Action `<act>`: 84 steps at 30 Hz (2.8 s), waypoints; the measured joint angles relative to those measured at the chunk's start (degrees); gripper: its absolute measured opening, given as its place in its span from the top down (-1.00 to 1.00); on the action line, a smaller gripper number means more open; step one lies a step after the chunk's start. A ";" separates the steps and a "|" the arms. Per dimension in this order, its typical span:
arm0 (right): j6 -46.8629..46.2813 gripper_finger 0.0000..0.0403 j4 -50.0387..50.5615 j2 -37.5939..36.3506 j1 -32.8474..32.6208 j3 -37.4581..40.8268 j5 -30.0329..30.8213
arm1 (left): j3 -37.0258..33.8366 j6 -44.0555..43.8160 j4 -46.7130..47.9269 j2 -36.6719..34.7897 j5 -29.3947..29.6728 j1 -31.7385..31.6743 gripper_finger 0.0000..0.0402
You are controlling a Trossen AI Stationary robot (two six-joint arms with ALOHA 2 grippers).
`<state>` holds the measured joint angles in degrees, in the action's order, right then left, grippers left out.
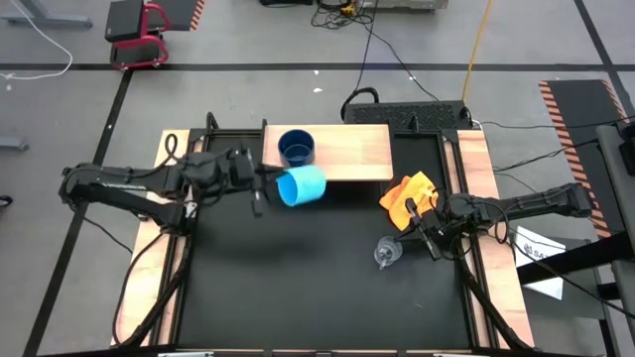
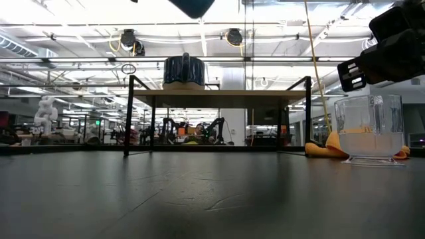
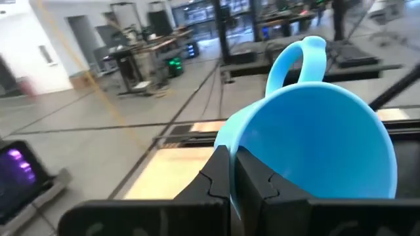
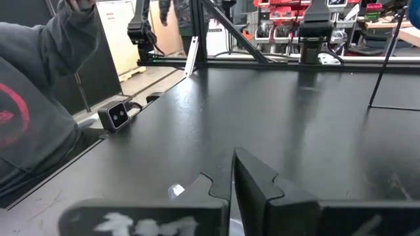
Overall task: Stack small to large cups/mugs on shelf
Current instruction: Put the blue mug on the shelf
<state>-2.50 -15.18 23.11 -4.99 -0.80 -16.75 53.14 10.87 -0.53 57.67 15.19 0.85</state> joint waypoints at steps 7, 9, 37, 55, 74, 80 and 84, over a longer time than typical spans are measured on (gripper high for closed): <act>-0.02 0.96 0.03 0.00 0.00 0.00 0.00 | 8.98 3.30 7.96 0.66 -7.17 -9.87 0.98; -0.02 0.96 0.03 0.00 0.00 0.00 0.00 | 13.03 4.34 10.77 1.37 -9.45 -13.23 0.98; -0.89 0.96 -0.89 -0.02 0.00 -0.02 0.21 | 63.22 16.45 39.71 39.55 -51.99 -49.53 0.98; -2.38 0.96 -5.22 0.00 0.00 -0.02 0.24 | 80.52 16.69 35.95 50.37 -65.15 -53.99 0.98; 0.20 0.96 -5.90 0.02 0.00 0.00 0.26 | 80.44 30.66 51.74 51.08 -64.10 -49.11 0.98; 0.21 0.96 -5.98 0.02 0.00 -0.01 0.26 | 80.42 34.47 54.59 53.21 -60.77 -46.11 0.98; 0.20 0.96 -5.98 0.02 0.00 0.00 0.26 | 80.42 36.34 55.27 55.02 -58.36 -43.63 0.98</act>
<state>-2.31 -21.17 23.14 -4.99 -0.80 -16.49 133.56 47.21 54.74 112.69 -43.17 -42.78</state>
